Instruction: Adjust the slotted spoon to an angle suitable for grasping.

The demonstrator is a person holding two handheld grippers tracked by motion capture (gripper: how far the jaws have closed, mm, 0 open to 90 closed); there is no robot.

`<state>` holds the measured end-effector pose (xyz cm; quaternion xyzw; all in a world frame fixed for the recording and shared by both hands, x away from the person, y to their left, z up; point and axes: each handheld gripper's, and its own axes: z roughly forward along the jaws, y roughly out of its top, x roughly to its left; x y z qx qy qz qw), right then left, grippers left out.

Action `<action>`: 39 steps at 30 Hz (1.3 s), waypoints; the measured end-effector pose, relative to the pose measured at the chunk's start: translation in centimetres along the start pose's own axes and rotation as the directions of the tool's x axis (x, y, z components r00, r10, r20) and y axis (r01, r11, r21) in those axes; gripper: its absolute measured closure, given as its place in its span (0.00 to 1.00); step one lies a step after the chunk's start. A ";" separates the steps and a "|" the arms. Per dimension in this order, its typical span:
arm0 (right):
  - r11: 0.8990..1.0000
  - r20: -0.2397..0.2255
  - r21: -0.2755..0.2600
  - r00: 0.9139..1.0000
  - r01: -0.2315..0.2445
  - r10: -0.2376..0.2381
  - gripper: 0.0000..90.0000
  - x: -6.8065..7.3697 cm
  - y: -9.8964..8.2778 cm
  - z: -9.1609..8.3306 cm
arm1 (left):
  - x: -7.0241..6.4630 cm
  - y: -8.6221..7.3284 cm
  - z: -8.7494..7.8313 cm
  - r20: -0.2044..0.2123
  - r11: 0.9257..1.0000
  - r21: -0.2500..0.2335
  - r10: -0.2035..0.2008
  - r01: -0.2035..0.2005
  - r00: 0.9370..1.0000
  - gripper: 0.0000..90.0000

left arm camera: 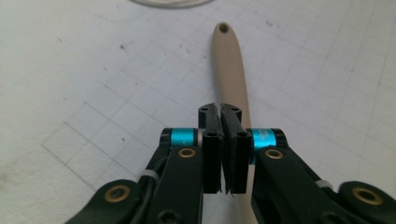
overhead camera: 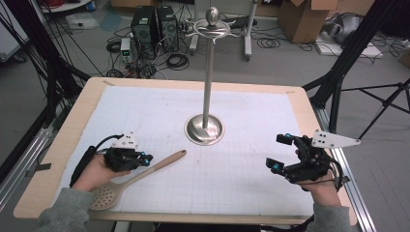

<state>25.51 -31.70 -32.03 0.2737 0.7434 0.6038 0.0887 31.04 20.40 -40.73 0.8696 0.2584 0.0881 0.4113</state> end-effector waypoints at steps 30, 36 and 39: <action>1.000 -0.023 -0.002 1.000 0.009 -0.009 0.02 -1.0 0.9 2.0 | -1.9 -0.1 -3.7 0.018 1.000 -0.023 0.011 -0.011 1.000 0.17; 1.000 -0.030 -0.002 0.999 0.013 -0.013 0.02 -1.1 1.0 2.4 | -2.2 -0.4 -4.0 0.009 1.000 -0.016 0.016 -0.016 1.000 0.21; 1.000 -0.031 -0.003 0.999 0.013 -0.013 0.02 -1.1 1.0 2.4 | -2.1 -0.5 -3.9 -0.011 1.000 0.001 0.018 -0.018 1.000 0.20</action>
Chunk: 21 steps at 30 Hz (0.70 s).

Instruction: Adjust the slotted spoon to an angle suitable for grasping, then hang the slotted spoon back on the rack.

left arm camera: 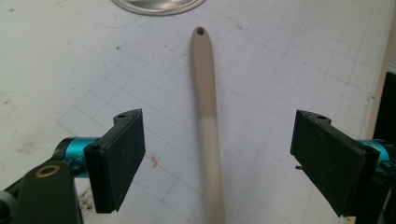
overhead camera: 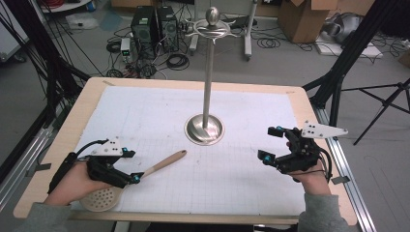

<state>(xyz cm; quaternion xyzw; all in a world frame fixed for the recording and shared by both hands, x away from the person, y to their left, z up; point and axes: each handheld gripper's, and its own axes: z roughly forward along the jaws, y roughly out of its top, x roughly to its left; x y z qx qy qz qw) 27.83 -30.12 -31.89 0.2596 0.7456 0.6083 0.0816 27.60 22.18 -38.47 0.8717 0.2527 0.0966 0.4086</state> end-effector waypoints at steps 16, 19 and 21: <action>1.000 -0.007 0.006 1.000 -0.003 0.003 0.02 -0.1 0.0 0.2 | 0.0 -1.0 0.9 0.009 0.997 0.072 -0.010 0.009 1.000 0.21; 1.000 -0.008 0.008 1.000 -0.006 0.006 0.02 -0.2 -0.1 0.2 | -0.1 -1.2 1.2 0.011 0.996 0.091 -0.004 0.003 1.000 0.23; 1.000 -0.005 0.003 1.000 -0.002 0.002 0.02 -0.2 -0.1 0.2 | -0.1 -1.3 1.2 0.011 0.996 0.094 -0.004 0.003 1.000 0.26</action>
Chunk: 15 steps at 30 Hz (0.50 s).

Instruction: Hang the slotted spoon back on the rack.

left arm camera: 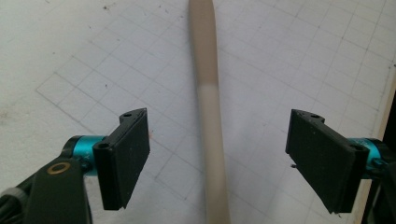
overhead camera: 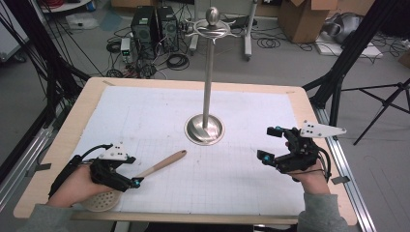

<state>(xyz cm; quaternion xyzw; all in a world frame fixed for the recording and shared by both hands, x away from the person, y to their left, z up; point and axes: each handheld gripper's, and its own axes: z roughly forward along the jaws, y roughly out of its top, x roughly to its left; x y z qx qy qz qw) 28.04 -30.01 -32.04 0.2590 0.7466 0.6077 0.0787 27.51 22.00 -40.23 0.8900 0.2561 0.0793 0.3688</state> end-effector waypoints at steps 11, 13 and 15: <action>1.000 -0.012 0.012 1.000 -0.002 0.002 0.02 -0.2 0.0 0.5 | 0.4 -0.8 -0.2 -0.001 0.999 0.041 -0.023 0.023 1.000 0.39; 1.000 -0.013 0.012 1.000 -0.005 0.005 0.02 -0.2 0.0 0.6 | 0.4 -0.9 -0.2 0.003 0.998 0.055 -0.027 0.027 1.000 0.41; 1.000 -0.014 0.012 1.000 -0.004 0.004 0.02 -0.2 0.0 0.6 | 0.3 -0.8 -0.1 0.005 0.997 0.068 -0.026 0.026 1.000 0.44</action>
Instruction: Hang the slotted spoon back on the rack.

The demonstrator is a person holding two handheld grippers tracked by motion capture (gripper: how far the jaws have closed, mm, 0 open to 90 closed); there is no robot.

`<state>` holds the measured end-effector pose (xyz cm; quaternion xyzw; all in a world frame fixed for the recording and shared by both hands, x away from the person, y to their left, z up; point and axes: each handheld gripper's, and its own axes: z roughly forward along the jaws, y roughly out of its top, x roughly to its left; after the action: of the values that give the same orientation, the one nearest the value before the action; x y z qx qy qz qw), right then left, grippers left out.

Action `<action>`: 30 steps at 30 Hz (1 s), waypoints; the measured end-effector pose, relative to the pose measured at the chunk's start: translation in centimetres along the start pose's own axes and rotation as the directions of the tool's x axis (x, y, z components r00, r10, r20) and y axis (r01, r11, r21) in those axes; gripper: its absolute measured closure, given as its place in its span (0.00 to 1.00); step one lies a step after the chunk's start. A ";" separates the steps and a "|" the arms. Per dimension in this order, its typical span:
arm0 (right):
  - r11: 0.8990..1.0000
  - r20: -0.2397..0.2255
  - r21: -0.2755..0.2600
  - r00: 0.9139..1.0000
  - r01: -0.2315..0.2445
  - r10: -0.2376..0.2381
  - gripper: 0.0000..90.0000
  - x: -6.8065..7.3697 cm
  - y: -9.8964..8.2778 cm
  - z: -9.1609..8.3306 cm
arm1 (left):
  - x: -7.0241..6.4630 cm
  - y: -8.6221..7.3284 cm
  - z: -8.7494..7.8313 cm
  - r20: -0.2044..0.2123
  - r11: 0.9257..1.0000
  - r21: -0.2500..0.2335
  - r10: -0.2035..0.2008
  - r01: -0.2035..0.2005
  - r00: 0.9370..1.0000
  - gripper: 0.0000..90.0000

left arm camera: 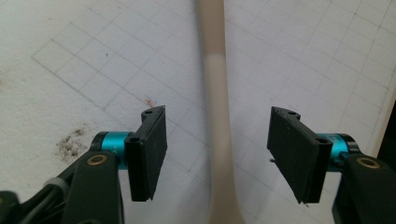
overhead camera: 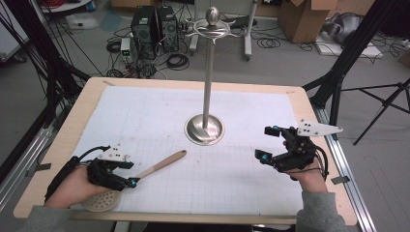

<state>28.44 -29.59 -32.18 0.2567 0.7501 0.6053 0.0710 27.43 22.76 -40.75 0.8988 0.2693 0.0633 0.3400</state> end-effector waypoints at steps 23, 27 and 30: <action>1.000 -0.006 0.006 1.000 -0.002 0.002 0.02 0.1 0.0 0.1 | -0.7 -0.1 1.3 -0.017 0.992 0.130 0.009 -0.007 1.000 0.68; 1.000 -0.004 0.010 1.000 -0.003 0.003 0.02 0.1 0.0 0.2 | -0.7 -0.1 1.4 -0.025 0.990 0.138 -0.001 0.005 1.000 0.70; 1.000 -0.005 0.011 1.000 -0.003 0.003 0.02 0.0 -0.1 0.2 | -0.6 -0.2 1.4 -0.036 0.989 0.150 -0.003 0.008 0.999 0.70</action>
<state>28.50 -29.42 -32.28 0.2564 0.7532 0.6021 0.0668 27.25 21.74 -41.89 0.9199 0.2816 0.0577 0.2667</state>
